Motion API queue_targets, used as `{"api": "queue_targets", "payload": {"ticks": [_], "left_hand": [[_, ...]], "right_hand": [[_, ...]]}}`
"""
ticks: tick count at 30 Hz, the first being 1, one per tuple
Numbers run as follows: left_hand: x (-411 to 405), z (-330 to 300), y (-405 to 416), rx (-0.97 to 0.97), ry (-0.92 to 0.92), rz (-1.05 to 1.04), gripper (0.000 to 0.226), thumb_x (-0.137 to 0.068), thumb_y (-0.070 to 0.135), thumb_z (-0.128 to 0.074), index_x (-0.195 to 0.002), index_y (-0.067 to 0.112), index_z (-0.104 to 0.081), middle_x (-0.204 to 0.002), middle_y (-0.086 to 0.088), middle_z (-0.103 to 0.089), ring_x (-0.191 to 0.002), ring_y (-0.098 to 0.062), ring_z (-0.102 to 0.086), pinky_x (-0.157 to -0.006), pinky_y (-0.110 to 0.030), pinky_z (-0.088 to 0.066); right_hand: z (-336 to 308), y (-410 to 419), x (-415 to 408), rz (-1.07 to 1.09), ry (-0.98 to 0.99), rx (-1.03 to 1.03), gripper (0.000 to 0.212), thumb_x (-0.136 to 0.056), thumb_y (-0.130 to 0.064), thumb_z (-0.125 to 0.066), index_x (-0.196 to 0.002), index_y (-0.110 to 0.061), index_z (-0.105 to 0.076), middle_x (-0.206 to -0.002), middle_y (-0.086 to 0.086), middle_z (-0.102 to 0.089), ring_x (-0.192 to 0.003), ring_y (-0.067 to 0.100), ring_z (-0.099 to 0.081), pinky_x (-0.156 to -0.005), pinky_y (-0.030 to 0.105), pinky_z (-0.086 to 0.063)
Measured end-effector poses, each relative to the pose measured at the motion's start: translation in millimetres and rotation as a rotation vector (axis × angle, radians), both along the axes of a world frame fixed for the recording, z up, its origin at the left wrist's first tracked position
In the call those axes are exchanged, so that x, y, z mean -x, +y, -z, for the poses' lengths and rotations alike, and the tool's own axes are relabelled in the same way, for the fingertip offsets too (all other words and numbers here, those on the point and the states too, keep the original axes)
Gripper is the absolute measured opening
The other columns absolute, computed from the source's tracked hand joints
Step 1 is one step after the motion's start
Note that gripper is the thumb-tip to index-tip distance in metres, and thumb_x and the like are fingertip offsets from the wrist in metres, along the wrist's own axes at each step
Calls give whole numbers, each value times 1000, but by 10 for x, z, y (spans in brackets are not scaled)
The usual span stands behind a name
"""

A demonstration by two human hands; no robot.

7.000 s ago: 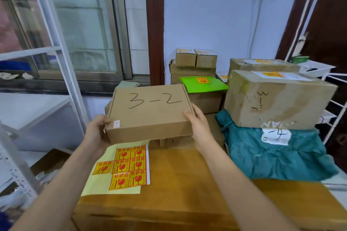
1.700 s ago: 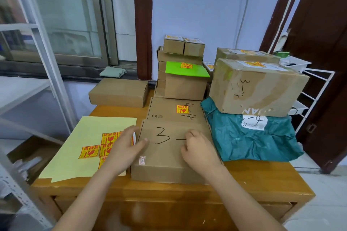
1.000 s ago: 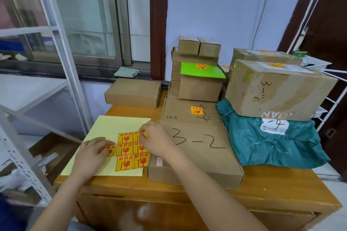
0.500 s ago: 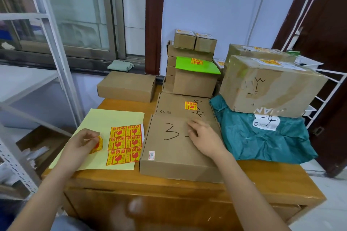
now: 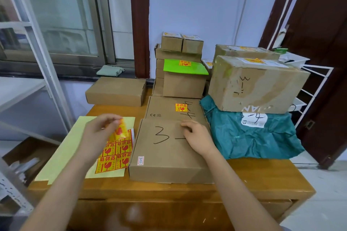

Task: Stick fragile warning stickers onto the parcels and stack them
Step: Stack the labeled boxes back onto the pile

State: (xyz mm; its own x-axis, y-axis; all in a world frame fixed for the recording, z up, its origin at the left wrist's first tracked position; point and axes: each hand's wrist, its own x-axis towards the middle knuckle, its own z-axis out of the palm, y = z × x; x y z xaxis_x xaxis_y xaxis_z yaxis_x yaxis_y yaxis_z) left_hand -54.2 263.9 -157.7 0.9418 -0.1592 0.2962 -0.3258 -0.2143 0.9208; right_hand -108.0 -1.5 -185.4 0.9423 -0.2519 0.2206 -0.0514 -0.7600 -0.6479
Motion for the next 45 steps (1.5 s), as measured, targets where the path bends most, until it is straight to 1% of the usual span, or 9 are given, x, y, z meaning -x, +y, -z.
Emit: {"api": "queue_targets", "payload": {"ticks": [5, 11, 14, 17, 20, 24, 30, 38, 45], "left_hand": [[82, -94, -944, -171, -80, 271, 16, -93, 13, -58, -93, 26, -68, -94, 15, -64, -85, -2, -57, -69, -11, -44], [-19, 147, -1308, -123, 16, 281, 19, -91, 8, -59, -88, 26, -64, -92, 9, -64, -88, -7, -59, -72, -15, -43], [-9, 144, -1292, -105, 58, 229, 10, -92, 11, -60, -96, 19, -65, -94, 5, -66, -89, -3, -58, -69, -12, -40], [3, 145, -1263, -68, 86, 255, 12, -90, 14, -62, -100, 20, -64, -94, 1, -69, -90, -8, -61, -71, -16, -42], [-15, 155, -1251, -24, 123, 297, 16, -90, 17, -63, -105, 23, -63, -93, 0, -72, -93, -13, -65, -76, -22, -47], [-22, 158, -1261, 20, 143, 302, 20, -91, 15, -62, -110, 20, -61, -90, 2, -72, -84, -3, -66, -68, -11, -46], [-32, 151, -1268, 48, 147, 283, 18, -89, 12, -63, -105, 20, -61, -84, -2, -68, -86, -9, -64, -68, -16, -47], [-33, 182, -1273, -36, 106, 305, 17, -88, 5, -63, -93, 21, -64, -81, -2, -65, -81, -12, -64, -72, -22, -49], [-27, 195, -1288, -137, 70, 325, 15, -87, 10, -66, -91, 24, -63, -84, -4, -64, -82, -16, -63, -66, -23, -51]], "right_hand": [[-49, 1, 47, 51, -91, -250, 28, -95, -11, -46, -111, -12, -68, -115, -1, -65, -104, 6, -53, -88, 16, -36], [-54, -9, 50, 87, -138, -383, 20, -93, -16, -50, -94, -16, -70, -93, -6, -66, -88, 4, -56, -72, 8, -39], [-41, -11, 49, 57, -122, -367, 18, -93, -21, -54, -98, -16, -70, -100, -2, -66, -90, 6, -57, -74, 12, -40], [-27, -10, 50, 27, -106, -318, 19, -91, -28, -59, -99, -16, -71, -101, 1, -64, -92, 9, -57, -80, 22, -44], [-25, -13, 52, 17, -99, -272, 19, -90, -27, -61, -86, -11, -71, -93, 1, -61, -89, 13, -56, -80, 28, -43], [-19, -24, 28, 14, -108, -234, 19, -93, -21, -58, -76, -13, -63, -86, -2, -56, -86, 15, -53, -76, 26, -40], [-8, -41, 27, 71, -165, -302, 26, -95, -14, -54, -70, -16, -53, -79, -5, -49, -75, 8, -46, -67, 16, -35], [-4, -14, 33, 80, -158, -288, 35, -91, -17, -57, -58, -24, -48, -76, -8, -46, -85, 18, -49, -80, 35, -41], [33, -22, 23, 109, -141, -193, 37, -83, -15, -62, -51, -23, -47, -83, 6, -58, -92, 25, -53, -82, 37, -44]]}}
